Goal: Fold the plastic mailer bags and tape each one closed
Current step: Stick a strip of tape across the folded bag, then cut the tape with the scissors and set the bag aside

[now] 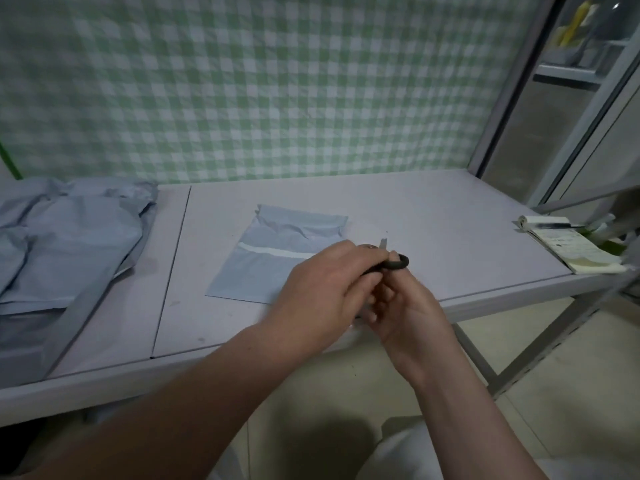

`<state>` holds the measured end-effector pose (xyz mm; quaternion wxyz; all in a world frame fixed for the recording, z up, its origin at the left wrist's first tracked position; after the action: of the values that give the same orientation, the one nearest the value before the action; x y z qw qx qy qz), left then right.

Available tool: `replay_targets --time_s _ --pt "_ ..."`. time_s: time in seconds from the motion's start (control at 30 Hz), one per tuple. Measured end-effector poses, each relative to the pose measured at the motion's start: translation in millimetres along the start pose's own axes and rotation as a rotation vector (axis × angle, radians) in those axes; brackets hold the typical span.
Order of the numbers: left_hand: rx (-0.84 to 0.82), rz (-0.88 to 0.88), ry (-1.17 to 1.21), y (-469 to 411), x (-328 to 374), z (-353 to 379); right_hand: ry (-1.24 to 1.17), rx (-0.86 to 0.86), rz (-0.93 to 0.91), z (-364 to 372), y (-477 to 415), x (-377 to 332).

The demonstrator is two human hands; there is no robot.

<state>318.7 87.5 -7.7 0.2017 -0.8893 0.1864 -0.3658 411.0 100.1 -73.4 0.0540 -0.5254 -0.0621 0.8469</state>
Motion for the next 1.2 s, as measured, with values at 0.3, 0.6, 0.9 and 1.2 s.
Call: replay_targets --time_s 0.3,0.6,0.9,1.2 --pt "-0.143 0.155 -0.011 7.2 16.1 32.2 -0.431 0.206 0.187 -39.9 12.6 7.7" --pt "-0.265 -0.44 -0.371 -55.3 -49.8 65.7 -0.097 0.19 0.314 -52.1 38.9 5.4" --pt "-0.115 -0.65 -0.044 -72.4 -56.7 50.0 -0.149 0.078 0.44 -37.7 54.8 10.5" --pt "-0.063 -1.038 0.551 -58.2 -110.1 37.3 -0.285 0.0 0.572 1.6 60.3 27.9"
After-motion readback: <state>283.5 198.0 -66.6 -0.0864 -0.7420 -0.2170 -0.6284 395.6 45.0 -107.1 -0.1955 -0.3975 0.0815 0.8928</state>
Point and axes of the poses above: each hand's wrist, its own y-axis away from the middle knuckle, its own z-axis out of the palm, x = y × z, the point moved 8 cm from there along -y, towards the middle knuckle, and after that the axes turned 15 degrees about -z, right-handed, at the moved point
